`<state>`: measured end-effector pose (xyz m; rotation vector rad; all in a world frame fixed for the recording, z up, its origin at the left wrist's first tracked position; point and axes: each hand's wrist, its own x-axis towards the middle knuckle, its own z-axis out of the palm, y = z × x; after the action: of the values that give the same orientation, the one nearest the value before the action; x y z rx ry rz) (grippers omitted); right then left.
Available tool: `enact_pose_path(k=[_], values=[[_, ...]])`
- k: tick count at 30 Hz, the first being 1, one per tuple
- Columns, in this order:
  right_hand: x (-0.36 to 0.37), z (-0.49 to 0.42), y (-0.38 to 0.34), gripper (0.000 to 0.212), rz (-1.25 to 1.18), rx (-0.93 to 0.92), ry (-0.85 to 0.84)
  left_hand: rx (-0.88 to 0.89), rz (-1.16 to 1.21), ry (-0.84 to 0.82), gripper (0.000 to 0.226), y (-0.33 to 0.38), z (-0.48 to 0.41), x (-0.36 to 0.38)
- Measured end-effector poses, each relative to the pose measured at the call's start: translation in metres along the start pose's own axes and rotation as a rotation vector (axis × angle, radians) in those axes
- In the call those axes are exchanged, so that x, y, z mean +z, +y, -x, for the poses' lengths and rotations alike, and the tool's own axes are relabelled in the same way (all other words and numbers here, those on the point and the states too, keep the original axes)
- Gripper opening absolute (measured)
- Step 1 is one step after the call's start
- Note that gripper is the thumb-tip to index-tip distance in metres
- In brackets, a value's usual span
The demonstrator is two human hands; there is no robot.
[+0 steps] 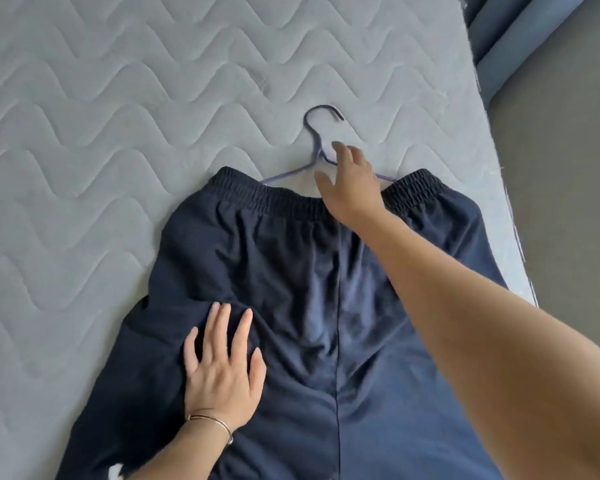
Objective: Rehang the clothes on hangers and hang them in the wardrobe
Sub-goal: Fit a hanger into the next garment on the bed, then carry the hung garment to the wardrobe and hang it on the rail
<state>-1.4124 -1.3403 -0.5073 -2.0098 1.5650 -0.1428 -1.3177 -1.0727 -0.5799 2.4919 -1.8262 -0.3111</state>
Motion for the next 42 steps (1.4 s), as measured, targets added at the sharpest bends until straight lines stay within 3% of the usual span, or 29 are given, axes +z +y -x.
enact_pose_path(k=[4, 9, 11, 17, 19, 24, 28, 32, 34, 36, 42], values=[[0.003, -0.025, -0.005, 0.048, 0.138, 0.055, -0.037, -0.001, -0.002, -0.014, 0.055, 0.0, 0.001, 0.0], [-0.032, -0.002, -0.008, 0.043, -0.199, 0.136, 0.094, 0.016, 0.005, 0.024, 0.054, 0.002, 0.001, 0.0], [-0.051, 0.018, -0.01, 0.044, -0.229, 0.108, 0.134, 0.014, 0.01, 0.045, 0.054, 0.003, 0.001, -0.001], [-0.092, 0.122, -0.014, 0.038, -0.365, 0.045, 0.094, -0.002, 0.107, 0.04, 0.054, 0.003, 0.005, -0.009], [-0.102, 0.165, -0.013, 0.033, -0.386, 0.038, 0.09, -0.03, 0.209, 0.012, 0.055, 0.002, 0.006, -0.019], [-0.117, 0.248, -0.022, 0.026, -0.509, 0.095, 0.074, -0.152, 0.605, -0.295, 0.043, 0.0, 0.009, -0.076], [-0.134, 0.293, -0.063, 0.019, -0.612, 0.064, 0.023, -0.191, 0.954, -0.174, 0.034, 0.022, 0.079, -0.163], [-0.166, 0.338, -0.121, 0.022, -0.655, 0.013, -0.095, -0.219, 1.256, -0.199, 0.065, 0.053, 0.139, -0.258], [-0.183, 0.365, -0.15, 0.023, -0.675, -0.031, -0.197, -0.248, 1.245, -0.196, 0.086, 0.062, 0.154, -0.295], [-0.197, 0.393, -0.179, 0.02, -0.719, -0.076, -0.249, -0.258, 1.184, -0.204, 0.093, 0.064, 0.166, -0.326], [-0.264, 0.475, -0.252, 0.012, -1.025, -0.124, -0.317, -0.099, 0.856, -0.08, 0.073, 0.036, 0.235, -0.427]])
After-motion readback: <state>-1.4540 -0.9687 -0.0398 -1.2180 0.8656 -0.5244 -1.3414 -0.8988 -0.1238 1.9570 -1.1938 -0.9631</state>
